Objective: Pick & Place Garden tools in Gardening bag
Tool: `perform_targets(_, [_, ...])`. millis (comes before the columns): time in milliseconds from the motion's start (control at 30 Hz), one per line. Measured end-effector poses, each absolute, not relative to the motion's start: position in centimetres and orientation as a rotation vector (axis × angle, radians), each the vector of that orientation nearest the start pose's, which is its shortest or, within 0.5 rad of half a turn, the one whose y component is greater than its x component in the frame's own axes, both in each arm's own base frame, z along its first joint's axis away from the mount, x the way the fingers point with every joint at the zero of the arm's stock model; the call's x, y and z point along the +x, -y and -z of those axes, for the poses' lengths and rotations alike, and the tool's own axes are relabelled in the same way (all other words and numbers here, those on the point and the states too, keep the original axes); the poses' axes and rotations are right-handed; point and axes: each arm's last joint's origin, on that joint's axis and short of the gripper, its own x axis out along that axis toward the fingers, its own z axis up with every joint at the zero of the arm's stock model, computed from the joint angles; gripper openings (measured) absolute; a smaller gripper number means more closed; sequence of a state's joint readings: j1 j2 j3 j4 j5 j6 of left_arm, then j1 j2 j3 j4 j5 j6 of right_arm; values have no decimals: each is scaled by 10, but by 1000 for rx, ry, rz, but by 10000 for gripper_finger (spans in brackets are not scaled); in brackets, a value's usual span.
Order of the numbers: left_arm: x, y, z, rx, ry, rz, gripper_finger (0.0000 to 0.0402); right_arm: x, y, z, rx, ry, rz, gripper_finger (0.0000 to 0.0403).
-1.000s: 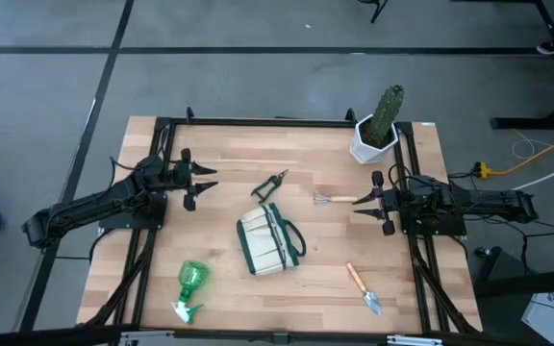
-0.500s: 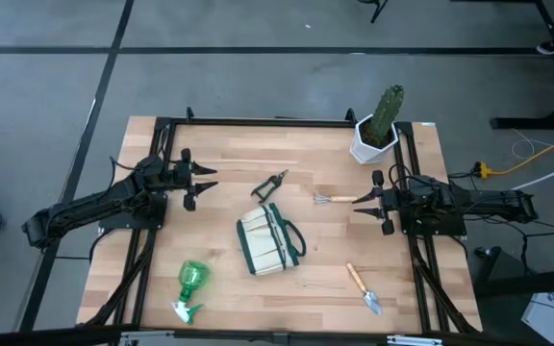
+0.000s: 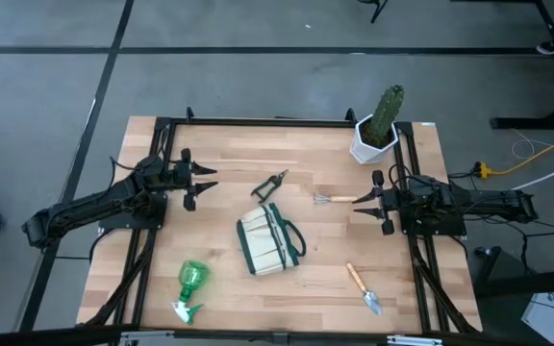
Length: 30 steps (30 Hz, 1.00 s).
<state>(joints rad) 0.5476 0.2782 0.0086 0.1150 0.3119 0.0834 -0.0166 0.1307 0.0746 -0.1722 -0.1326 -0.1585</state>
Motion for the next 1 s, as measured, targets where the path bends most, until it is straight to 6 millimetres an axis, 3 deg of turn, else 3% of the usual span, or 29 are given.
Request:
perform_targets(633, [101,-51,-154,18,-151,-229,169,100,-2,-163,-141,-210,-135,108])
perform_targets(1000, [101,-51,-154,18,-151,-229,169,101,-10,-180,-153,-109,-202,108])
